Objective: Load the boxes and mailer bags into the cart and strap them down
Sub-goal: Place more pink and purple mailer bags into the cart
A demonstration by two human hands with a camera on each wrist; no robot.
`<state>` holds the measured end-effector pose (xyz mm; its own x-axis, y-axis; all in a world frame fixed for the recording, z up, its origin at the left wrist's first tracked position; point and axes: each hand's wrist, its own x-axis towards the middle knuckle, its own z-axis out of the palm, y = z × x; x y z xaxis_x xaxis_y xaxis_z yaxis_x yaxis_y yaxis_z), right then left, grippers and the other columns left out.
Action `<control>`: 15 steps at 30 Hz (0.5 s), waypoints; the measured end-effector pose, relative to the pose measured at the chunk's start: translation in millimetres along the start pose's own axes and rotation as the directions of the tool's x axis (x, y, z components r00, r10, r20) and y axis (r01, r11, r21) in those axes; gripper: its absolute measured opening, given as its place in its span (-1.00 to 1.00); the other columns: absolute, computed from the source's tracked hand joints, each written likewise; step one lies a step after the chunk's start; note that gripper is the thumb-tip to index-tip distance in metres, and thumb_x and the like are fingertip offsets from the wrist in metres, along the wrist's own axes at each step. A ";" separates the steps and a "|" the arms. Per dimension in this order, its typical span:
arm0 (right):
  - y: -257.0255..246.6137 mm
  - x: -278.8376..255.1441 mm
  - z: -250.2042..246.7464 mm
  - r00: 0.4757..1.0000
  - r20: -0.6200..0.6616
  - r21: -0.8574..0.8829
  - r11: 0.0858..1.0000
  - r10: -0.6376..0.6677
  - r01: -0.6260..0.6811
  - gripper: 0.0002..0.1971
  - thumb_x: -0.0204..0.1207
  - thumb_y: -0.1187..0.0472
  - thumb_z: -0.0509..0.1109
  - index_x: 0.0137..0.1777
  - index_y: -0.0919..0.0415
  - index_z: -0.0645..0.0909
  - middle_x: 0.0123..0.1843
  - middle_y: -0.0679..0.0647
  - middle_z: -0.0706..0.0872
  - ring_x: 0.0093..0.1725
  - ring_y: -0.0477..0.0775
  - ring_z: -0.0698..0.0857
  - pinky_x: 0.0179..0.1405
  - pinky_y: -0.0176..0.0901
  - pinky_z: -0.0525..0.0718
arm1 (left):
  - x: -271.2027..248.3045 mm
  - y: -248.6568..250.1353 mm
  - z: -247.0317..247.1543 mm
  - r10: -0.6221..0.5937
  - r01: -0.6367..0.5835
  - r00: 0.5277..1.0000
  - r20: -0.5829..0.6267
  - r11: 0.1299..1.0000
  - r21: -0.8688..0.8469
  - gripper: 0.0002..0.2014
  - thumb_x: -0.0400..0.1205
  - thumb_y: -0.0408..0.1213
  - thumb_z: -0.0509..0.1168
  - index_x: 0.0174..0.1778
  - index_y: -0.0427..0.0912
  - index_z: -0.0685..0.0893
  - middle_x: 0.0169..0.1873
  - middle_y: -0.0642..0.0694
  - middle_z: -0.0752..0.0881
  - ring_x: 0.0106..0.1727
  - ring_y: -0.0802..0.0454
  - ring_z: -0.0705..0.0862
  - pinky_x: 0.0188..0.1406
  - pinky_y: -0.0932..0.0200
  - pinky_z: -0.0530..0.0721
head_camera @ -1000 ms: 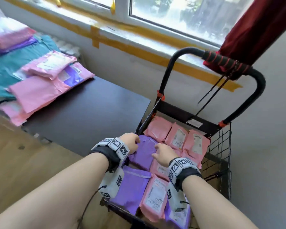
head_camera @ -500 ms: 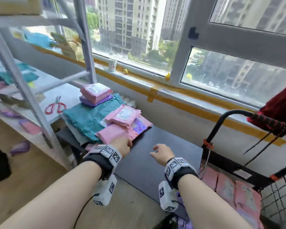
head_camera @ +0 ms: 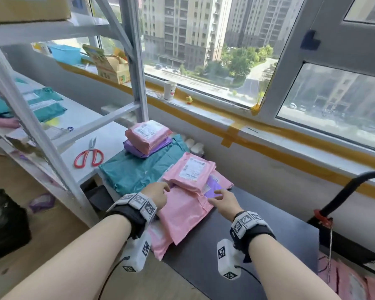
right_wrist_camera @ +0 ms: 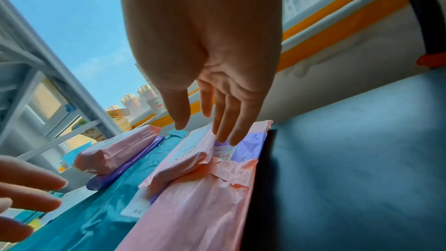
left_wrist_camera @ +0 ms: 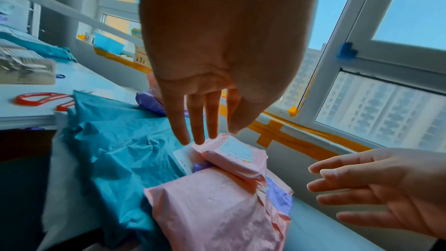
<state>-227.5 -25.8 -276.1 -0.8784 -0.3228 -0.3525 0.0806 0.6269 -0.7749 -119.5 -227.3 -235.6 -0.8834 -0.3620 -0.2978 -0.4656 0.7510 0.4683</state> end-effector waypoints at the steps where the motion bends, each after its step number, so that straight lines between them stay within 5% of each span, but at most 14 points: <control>1: 0.2 15.3 2.8 1.000 -0.005 0.034 0.999 0.029 -0.028 -0.48 0.49 0.24 0.48 0.41 0.35 0.45 0.03 0.15 0.63 -0.03 0.09 0.61 0.10 -0.02 0.60 | 16.0 -0.6 -0.5 0.001 -0.001 1.000 0.011 1.000 -0.003 -0.62 0.61 -0.41 0.15 0.33 -0.13 0.60 0.33 -0.15 0.63 0.35 -0.10 0.59 0.31 0.19 0.50; 7: 0.2 97.4 30.5 0.982 0.020 0.281 0.942 0.186 -0.184 -0.34 0.48 0.38 0.44 0.53 0.41 0.24 -0.12 0.20 0.66 -0.03 0.13 0.60 0.18 0.08 0.61 | 98.6 -2.0 3.4 -0.019 0.022 0.996 0.087 0.999 -0.036 -0.61 0.65 -0.30 0.20 0.43 -0.14 0.53 0.35 -0.21 0.62 0.37 -0.16 0.57 0.34 0.15 0.50; 11: 0.4 120.9 44.9 0.967 0.024 0.373 0.895 0.254 -0.244 -0.37 0.46 0.47 0.40 0.52 0.41 0.26 0.13 0.29 0.64 0.06 0.11 0.62 0.06 -0.05 0.65 | 131.9 -9.2 12.5 -0.047 0.056 0.991 0.127 0.996 -0.067 -0.55 0.62 -0.35 0.20 0.47 -0.11 0.49 0.33 -0.25 0.62 0.34 -0.18 0.58 0.33 0.14 0.51; 15: 1.0 126.1 45.3 0.958 0.001 0.422 0.868 0.288 -0.262 -0.48 0.43 0.58 0.38 0.40 0.45 0.42 -0.12 0.24 0.69 -0.25 0.06 0.65 -0.43 -0.37 0.63 | 147.6 -16.6 20.7 -0.049 0.068 0.986 0.157 0.991 -0.119 -0.55 0.61 -0.40 0.19 0.46 -0.14 0.50 0.33 -0.26 0.62 0.35 -0.18 0.59 0.38 0.12 0.50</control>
<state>-316.8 -98.0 -345.1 -0.8175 -0.1290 -0.5612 0.4984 0.3298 -0.8018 -241.0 -281.7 -304.6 -0.8399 -0.3071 -0.4475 -0.5280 0.6533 0.5427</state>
